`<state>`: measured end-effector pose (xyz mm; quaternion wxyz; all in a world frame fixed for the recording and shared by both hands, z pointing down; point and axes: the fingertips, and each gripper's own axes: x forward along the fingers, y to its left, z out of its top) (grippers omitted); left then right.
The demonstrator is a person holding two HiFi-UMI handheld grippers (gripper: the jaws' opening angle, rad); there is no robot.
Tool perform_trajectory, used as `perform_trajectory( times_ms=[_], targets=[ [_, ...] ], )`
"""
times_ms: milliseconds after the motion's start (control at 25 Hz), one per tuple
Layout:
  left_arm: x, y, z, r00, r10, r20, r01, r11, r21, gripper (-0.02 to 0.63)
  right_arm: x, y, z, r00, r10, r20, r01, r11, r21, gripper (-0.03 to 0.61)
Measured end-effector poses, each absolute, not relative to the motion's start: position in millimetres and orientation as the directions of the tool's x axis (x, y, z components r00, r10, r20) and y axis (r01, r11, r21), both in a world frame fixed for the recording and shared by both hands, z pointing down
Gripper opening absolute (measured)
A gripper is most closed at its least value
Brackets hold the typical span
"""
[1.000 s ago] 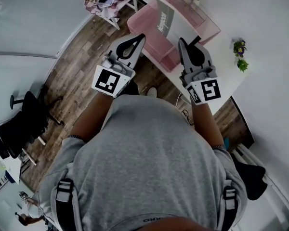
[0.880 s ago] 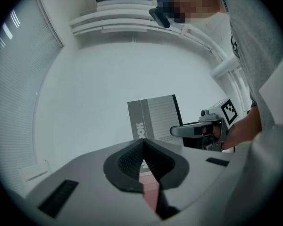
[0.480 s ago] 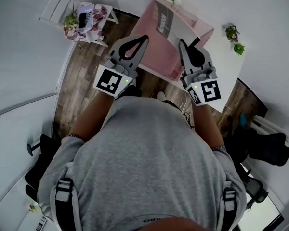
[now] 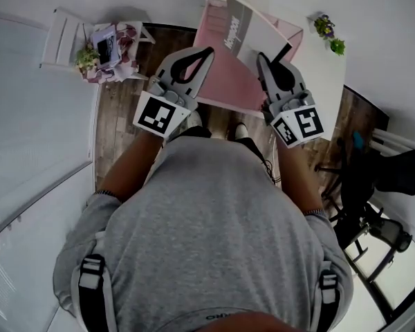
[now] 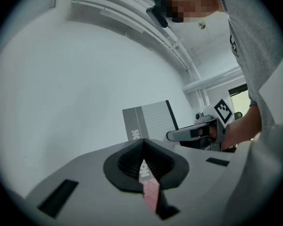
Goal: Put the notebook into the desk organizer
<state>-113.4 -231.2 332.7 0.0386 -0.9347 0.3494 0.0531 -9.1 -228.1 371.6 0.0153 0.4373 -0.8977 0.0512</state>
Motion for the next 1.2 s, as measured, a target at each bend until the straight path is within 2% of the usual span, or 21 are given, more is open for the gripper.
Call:
perform_trajectory(
  times_ms=[200,440,840,1200],
  targets=[
    [-114,-239,335,0.788,-0.603,-0.127,-0.611,-0.791,-0.038,0.018,-10,-229,376,-0.593,-0.801,0.086,-0.804,0.583,-0.112,0.017],
    [-106,-234,334,0.836,-0.537,-0.115,-0.548,-0.828,-0.12,0.018,-8,-231,387,-0.603,-0.795,0.072,-0.771,0.557,-0.309,0.017],
    [-110,-236,331,0.838,-0.53,-0.128,-0.543,-0.833,-0.107,0.018,-1,-239,412,-0.682,-0.724,0.108,-0.595,0.462,-0.657,0.017],
    [-114,-240,335,0.833,-0.54,-0.121,-0.551,-0.83,-0.085,0.018,-13,-252,432,-0.772,-0.612,0.171,-0.48,0.385,-0.788,0.018]
  ],
)
